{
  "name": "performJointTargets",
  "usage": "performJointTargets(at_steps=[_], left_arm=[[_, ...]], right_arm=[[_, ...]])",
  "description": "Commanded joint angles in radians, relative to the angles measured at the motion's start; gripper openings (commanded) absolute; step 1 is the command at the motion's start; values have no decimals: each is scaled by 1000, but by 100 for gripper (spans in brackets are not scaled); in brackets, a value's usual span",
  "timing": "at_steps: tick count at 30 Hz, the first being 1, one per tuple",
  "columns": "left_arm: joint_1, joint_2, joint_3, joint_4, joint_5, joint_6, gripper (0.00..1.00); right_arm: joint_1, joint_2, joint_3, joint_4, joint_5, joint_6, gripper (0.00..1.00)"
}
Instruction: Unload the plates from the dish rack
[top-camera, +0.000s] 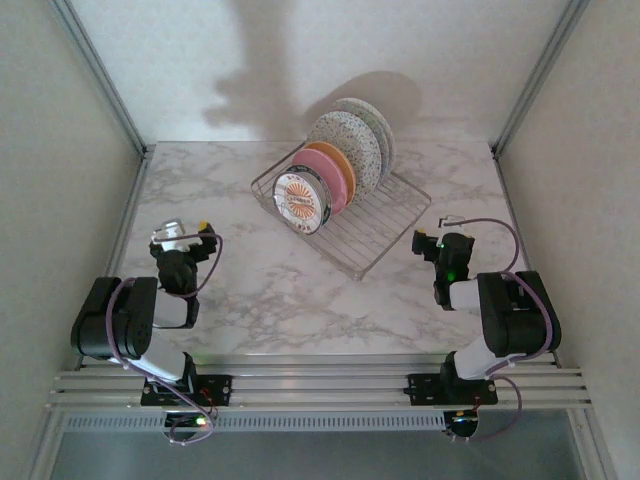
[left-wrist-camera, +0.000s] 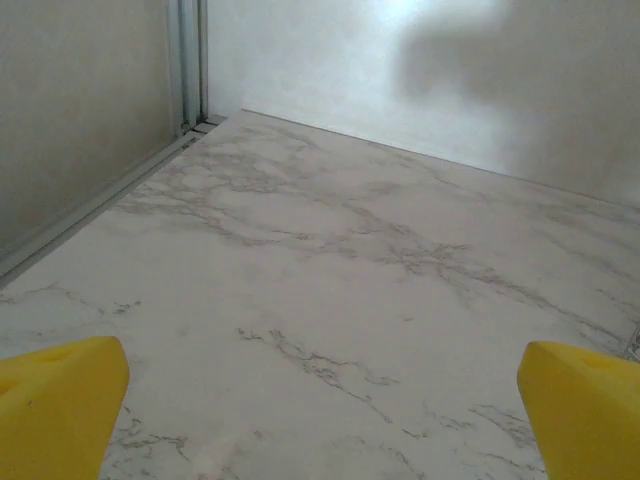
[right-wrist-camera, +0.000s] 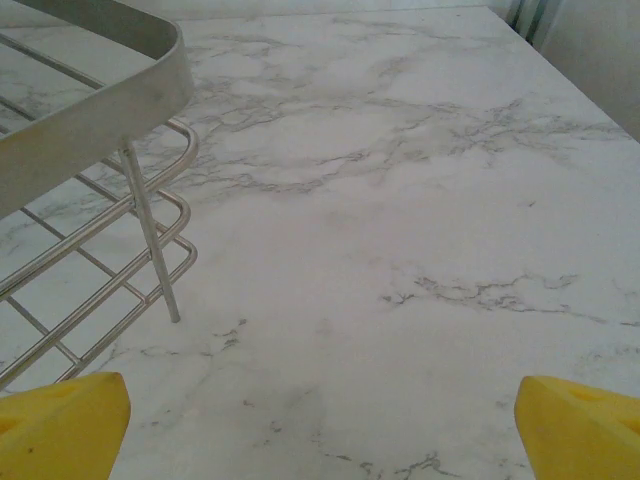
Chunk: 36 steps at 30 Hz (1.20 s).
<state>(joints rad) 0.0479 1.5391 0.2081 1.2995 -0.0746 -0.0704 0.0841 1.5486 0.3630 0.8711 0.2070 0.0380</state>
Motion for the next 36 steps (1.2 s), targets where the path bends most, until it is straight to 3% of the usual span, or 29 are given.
performJointTargets(at_steps=[1, 22, 24, 26, 32, 36], left_arm=[[-6, 1, 4, 25, -17, 7, 100], [-6, 1, 4, 24, -17, 7, 99], [-8, -24, -16, 48, -18, 8, 99], [-27, -109, -30, 6, -111, 3, 99], [-64, -408, -33, -164, -277, -63, 99], [-98, -550, 77, -314, -333, -101, 99]], right_arm=[[5, 2, 16, 12, -6, -1, 99], [5, -4, 2, 36, -9, -4, 99], [10, -55, -47, 92, 45, 5, 99], [35, -160, -79, 60, 190, 29, 99], [44, -598, -5, -396, 610, 147, 99], [9, -758, 254, -715, 639, 162, 99]])
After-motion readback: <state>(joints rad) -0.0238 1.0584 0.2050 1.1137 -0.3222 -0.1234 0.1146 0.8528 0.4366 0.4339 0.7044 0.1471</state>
